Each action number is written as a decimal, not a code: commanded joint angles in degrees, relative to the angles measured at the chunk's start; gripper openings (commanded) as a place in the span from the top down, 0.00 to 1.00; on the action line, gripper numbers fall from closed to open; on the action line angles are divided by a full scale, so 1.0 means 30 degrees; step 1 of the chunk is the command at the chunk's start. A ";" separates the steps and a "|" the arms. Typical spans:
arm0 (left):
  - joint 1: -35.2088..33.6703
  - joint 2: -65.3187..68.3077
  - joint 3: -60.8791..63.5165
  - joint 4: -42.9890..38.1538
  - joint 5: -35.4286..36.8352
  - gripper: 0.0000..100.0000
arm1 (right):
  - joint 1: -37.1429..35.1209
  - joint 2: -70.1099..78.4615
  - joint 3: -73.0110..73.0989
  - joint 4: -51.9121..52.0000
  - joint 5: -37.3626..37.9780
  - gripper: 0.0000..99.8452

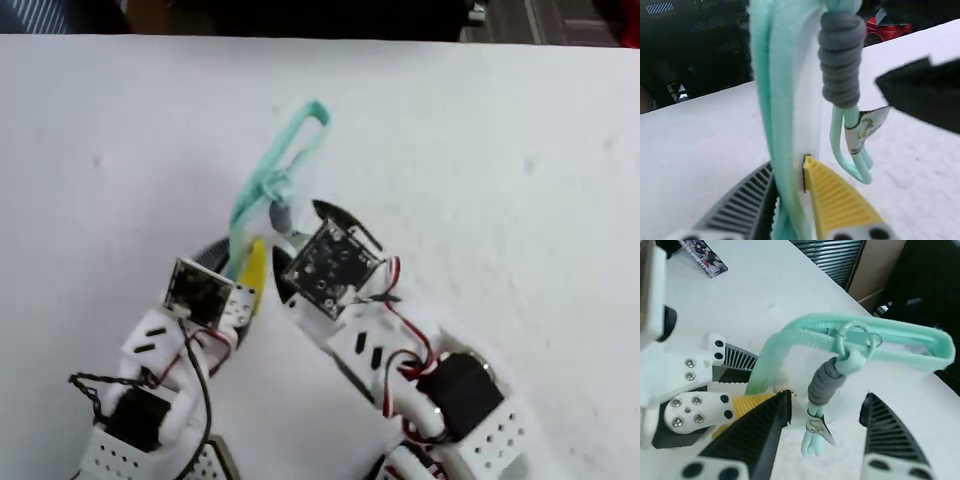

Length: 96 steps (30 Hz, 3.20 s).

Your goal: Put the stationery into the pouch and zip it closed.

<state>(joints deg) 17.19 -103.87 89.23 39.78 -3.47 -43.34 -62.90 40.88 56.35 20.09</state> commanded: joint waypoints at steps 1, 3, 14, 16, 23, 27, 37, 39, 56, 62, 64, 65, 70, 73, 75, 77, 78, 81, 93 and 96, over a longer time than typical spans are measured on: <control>-0.0073 -0.0278 -0.0996 -0.0117 0.0029 0.98 | -0.0161 0.1099 -0.0176 -0.1128 0.0381 0.78; -0.0073 -0.0278 -0.0996 -0.0117 0.0029 0.98 | -0.0161 0.1744 -0.0205 -0.1538 0.0410 0.78; -0.0073 -0.0278 -0.0996 -0.0059 0.0029 0.98 | -0.0132 0.2388 -0.0176 -0.2886 0.0352 0.78; -0.0073 -0.0278 -0.1026 -0.0059 0.0029 0.98 | -0.0132 0.2388 -0.0088 -0.2945 0.0352 0.78; -0.0103 -0.0278 -0.1055 0.0000 0.0029 0.98 | -0.0132 0.2388 -0.0088 -0.3062 0.0352 0.80; -0.0103 -0.0278 -0.1055 0.0000 0.0029 0.98 | -0.0132 0.2418 -0.0029 -0.3648 0.0440 0.85; -0.0103 -0.0278 -0.1055 0.0000 0.0029 0.98 | -0.0132 0.2418 0.0147 -0.4147 0.0440 0.88; -0.0103 -0.0278 -0.1055 0.0000 0.0029 0.98 | -0.0132 0.2418 0.0469 -0.4586 0.0352 0.88; -0.0132 -0.0278 -0.1055 0.0000 0.0029 0.98 | -0.0132 0.2418 0.0879 -0.5172 0.0322 0.82; -0.0132 -0.0278 -0.1055 0.0000 0.0029 0.98 | -0.0132 0.2447 0.0850 -0.5260 0.0440 0.84; -0.0103 -0.0278 -0.1055 0.0000 0.0029 0.98 | -0.0132 0.2447 0.0908 -0.5612 0.0469 0.88; -0.0103 -0.0278 -0.1055 0.0000 0.0029 0.98 | -0.0103 0.2447 0.0967 -0.5817 0.0469 0.89; -0.0103 -0.0278 -0.1055 0.0000 0.0029 0.98 | 0.0161 0.2828 0.0645 -0.6022 0.0498 0.96; -0.0249 -0.0278 -0.1114 0.0000 0.0029 0.92 | 0.0952 0.2769 -0.0029 -0.5788 0.0498 0.98; -0.0513 -0.0278 -0.1114 0.0029 0.0176 0.82 | 0.1363 0.2359 -0.0850 -0.4879 0.0498 0.98; -0.1099 -0.0278 -0.1143 -0.0059 0.0586 0.76 | 0.1421 0.1919 -0.1700 -0.3853 0.0498 0.98; -0.1245 -0.0278 -0.1319 -0.0088 0.0938 0.76 | 0.1421 0.1714 -0.2198 -0.3326 0.0498 0.98; -0.1187 -0.0278 -0.2549 0.0615 0.1524 0.76 | 0.1392 0.1685 -0.3546 -0.2154 0.0498 0.98; 0.1158 -0.0278 -0.4190 0.1084 0.1377 0.88 | -0.1861 0.4322 -0.9670 0.3414 0.4015 0.98; 0.1070 -0.0278 -0.4161 0.1084 0.1377 0.98 | -0.1802 0.5172 -1.2278 0.5407 0.4103 0.98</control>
<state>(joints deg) 19.74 -104.40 79.74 43.30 0.48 -48.09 -48.31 13.63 68.66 31.43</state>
